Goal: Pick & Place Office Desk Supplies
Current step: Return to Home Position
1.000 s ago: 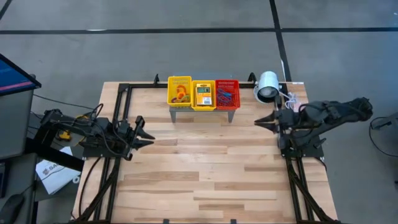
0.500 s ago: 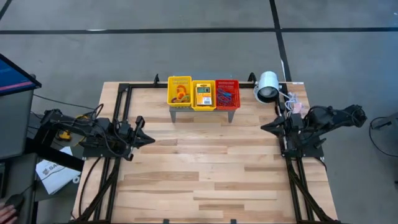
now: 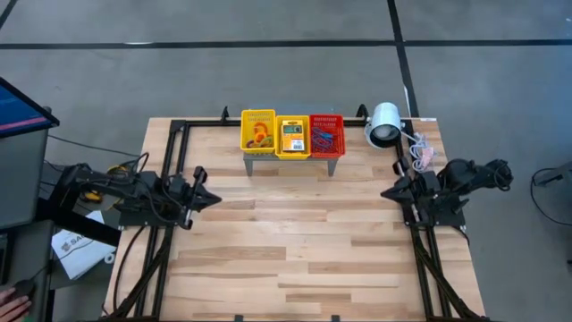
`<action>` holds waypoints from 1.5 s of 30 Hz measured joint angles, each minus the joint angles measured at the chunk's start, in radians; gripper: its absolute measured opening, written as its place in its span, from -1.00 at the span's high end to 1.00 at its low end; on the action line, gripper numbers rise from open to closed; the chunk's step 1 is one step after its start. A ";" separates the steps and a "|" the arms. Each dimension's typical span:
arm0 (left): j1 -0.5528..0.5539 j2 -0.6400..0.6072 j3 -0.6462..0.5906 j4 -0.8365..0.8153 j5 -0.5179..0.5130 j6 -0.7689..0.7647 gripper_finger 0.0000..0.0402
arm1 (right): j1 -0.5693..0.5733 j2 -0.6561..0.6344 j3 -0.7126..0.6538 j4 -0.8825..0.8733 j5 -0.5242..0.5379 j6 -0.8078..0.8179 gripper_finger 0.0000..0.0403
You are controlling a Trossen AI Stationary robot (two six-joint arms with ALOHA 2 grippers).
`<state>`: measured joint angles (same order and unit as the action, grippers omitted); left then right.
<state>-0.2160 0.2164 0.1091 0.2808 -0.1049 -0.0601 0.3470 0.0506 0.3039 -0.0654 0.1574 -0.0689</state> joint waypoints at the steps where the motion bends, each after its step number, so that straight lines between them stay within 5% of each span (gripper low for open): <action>1: 0.007 -0.015 -0.011 0.007 0.015 -0.002 0.99 | 0.000 -0.014 -0.011 0.000 -0.001 0.006 1.00; 13: 0.095 -0.057 -0.102 0.010 0.092 -0.098 0.99 | 0.000 -0.048 -0.126 0.016 -0.052 0.017 1.00; 24: 0.164 -0.057 -0.102 0.015 0.271 -0.104 0.99 | 0.000 -0.048 -0.145 -0.041 -0.090 0.024 1.00; 35: 0.211 -0.057 -0.102 -0.024 0.276 -0.139 0.99 | -0.001 -0.048 -0.148 -0.180 -0.035 0.105 1.00; 45: 0.211 -0.057 -0.102 -0.026 0.292 -0.141 0.99 | -0.006 -0.049 -0.280 0.068 -0.027 0.015 1.00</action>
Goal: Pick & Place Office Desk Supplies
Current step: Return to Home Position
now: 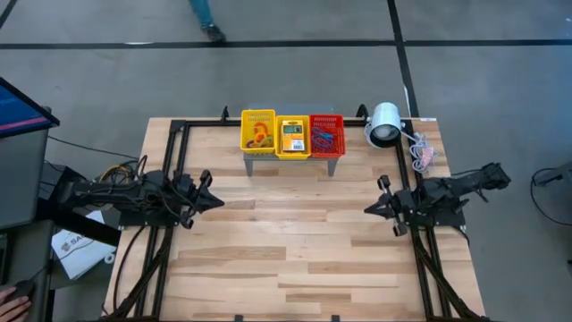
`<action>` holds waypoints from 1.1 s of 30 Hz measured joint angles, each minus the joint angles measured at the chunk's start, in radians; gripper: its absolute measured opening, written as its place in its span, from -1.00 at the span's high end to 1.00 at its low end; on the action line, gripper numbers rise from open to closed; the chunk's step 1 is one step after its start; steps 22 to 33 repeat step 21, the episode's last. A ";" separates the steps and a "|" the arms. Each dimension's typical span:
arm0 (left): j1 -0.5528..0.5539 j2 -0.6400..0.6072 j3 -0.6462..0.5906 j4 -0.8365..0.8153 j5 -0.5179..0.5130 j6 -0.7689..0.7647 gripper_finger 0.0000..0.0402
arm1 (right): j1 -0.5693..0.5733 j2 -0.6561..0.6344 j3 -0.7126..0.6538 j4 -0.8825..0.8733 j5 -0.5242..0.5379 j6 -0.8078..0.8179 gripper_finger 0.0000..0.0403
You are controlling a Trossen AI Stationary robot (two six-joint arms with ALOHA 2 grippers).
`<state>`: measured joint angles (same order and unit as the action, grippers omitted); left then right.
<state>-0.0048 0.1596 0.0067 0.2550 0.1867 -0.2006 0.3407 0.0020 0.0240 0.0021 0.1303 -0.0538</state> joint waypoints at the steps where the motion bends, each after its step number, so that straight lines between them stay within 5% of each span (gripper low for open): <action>1: 0.000 0.000 0.000 0.000 0.000 -0.005 0.99 | -0.001 0.000 -0.007 0.016 0.000 -0.014 1.00; 33: 0.000 0.001 0.000 -0.033 -0.002 0.034 0.99 | -0.002 0.000 -0.017 0.036 0.005 -0.003 1.00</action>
